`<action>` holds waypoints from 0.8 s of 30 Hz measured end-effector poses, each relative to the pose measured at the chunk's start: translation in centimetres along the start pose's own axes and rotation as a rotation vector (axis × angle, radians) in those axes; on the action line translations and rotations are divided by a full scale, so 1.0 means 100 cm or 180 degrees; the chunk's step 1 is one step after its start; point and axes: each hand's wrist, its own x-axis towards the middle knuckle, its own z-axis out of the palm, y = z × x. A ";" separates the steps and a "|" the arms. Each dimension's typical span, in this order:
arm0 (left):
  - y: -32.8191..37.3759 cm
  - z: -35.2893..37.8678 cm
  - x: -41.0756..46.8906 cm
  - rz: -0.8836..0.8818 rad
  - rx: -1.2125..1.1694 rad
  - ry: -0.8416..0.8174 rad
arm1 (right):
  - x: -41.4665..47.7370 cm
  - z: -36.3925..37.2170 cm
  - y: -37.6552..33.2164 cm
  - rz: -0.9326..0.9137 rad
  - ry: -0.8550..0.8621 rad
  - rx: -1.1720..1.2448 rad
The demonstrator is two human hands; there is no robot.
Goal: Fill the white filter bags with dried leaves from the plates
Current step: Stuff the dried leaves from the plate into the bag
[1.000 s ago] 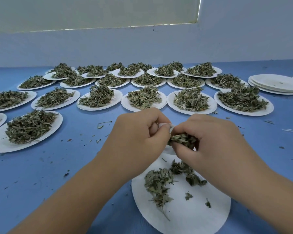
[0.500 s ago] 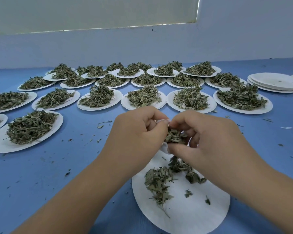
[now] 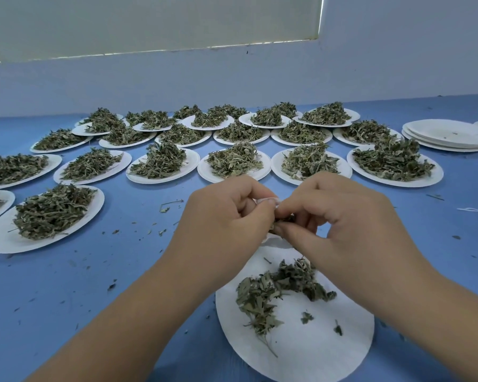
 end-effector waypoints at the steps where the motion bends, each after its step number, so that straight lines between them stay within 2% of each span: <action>1: 0.000 0.000 0.000 0.0004 0.0015 0.0010 | 0.000 0.000 0.000 0.0005 0.0006 0.0044; 10: 0.000 0.000 0.001 -0.0092 -0.0111 0.0101 | -0.001 -0.001 -0.002 -0.0290 -0.0061 -0.0003; 13: -0.001 -0.002 0.004 -0.0100 -0.0183 0.0209 | 0.001 -0.008 -0.001 -0.0394 0.0080 0.0147; 17: -0.001 -0.004 0.006 -0.0128 -0.0497 0.0365 | 0.005 -0.015 0.001 -0.0152 0.0230 0.0274; 22: -0.003 -0.007 0.008 -0.0207 -0.0740 0.0594 | 0.003 -0.016 0.006 0.0281 -0.0697 -0.0105; 24: -0.004 -0.008 0.009 -0.0217 -0.0780 0.0643 | 0.001 -0.012 0.005 0.0222 -0.0757 -0.0188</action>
